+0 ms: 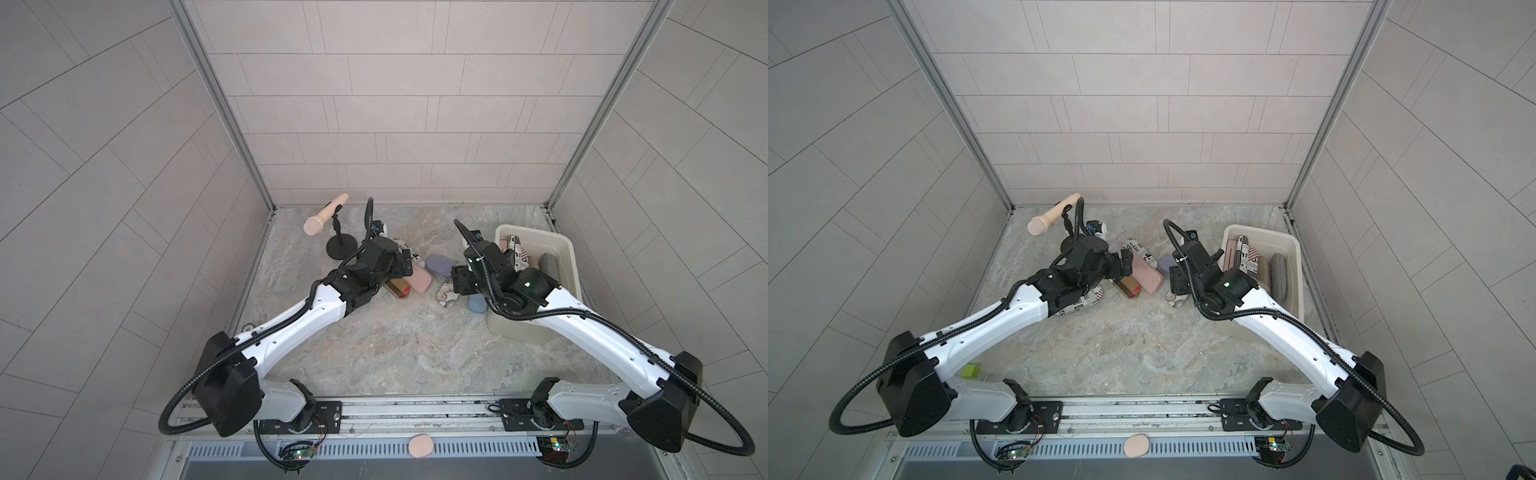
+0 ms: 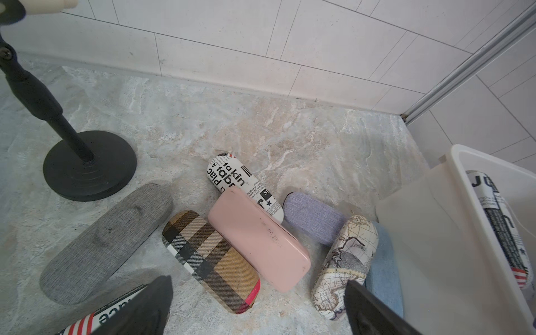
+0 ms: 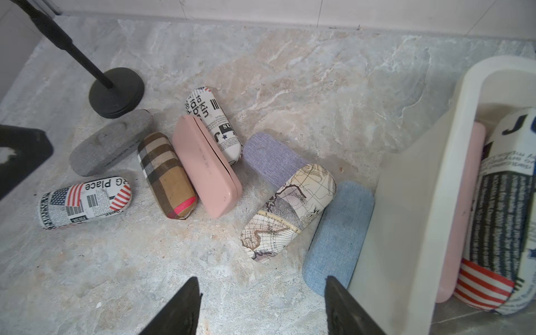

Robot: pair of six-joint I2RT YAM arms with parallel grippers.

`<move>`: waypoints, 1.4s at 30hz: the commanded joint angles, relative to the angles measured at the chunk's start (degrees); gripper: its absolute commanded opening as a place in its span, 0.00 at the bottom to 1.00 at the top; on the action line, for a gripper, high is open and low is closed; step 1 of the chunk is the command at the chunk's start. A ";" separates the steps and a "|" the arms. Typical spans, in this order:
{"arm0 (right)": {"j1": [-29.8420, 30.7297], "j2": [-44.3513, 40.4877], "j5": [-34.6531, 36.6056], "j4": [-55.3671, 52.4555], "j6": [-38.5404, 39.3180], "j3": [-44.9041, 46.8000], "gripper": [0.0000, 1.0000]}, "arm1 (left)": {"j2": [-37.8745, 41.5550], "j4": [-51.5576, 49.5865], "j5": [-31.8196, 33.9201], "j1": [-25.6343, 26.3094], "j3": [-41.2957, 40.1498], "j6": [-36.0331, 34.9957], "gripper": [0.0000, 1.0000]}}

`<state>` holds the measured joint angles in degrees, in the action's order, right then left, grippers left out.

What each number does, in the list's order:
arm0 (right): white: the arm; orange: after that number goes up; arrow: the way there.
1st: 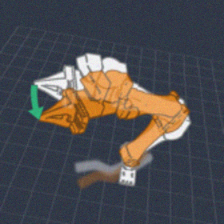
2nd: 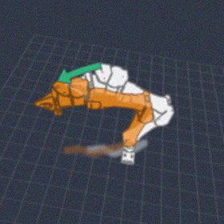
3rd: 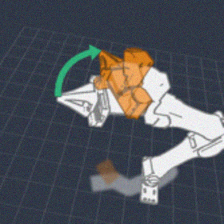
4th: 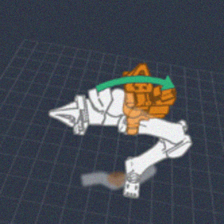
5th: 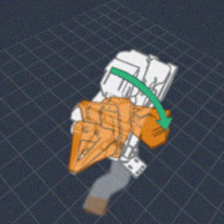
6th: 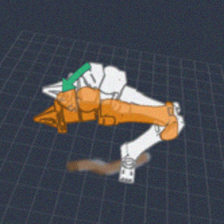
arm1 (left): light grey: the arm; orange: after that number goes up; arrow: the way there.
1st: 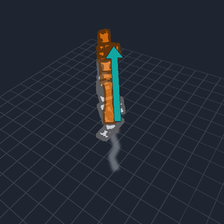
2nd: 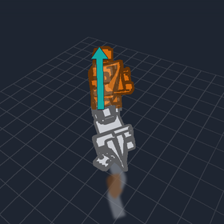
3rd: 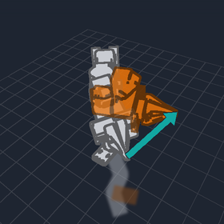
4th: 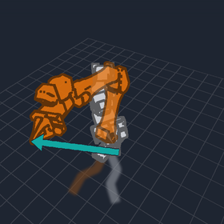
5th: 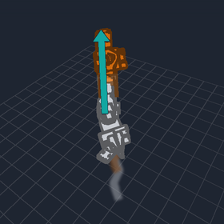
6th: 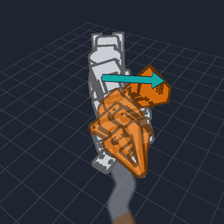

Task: Put the glasses cases into the storage boxes
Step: Place the glasses case in the storage box, then pick up the glasses case at the center of the board.

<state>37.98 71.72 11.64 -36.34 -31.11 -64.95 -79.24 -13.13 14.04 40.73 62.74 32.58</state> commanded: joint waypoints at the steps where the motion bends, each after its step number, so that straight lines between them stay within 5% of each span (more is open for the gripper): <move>1: 0.64 2.31 3.26 1.58 -3.90 0.79 0.69 | -0.71 -3.35 0.87 -0.29 2.51 1.83 1.00; 9: 0.87 10.80 2.93 1.34 -1.21 -2.42 0.77 | -1.02 -5.34 1.22 -2.40 3.30 3.46 0.99; 22: 2.21 20.00 18.49 4.79 -26.42 0.79 0.82 | -0.56 -5.24 -0.77 -5.57 3.11 6.18 0.97; 31: 2.15 27.35 19.37 7.32 -34.76 -0.88 0.85 | 1.07 -3.25 -3.06 -5.57 2.24 5.30 0.95; 42: -0.57 30.48 12.47 13.78 -33.92 2.03 0.84 | 2.21 -1.99 -3.85 -5.66 1.60 4.92 0.95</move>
<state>37.93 100.90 25.21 -24.01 -63.72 -63.40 -78.08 -15.97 10.09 35.16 65.21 37.52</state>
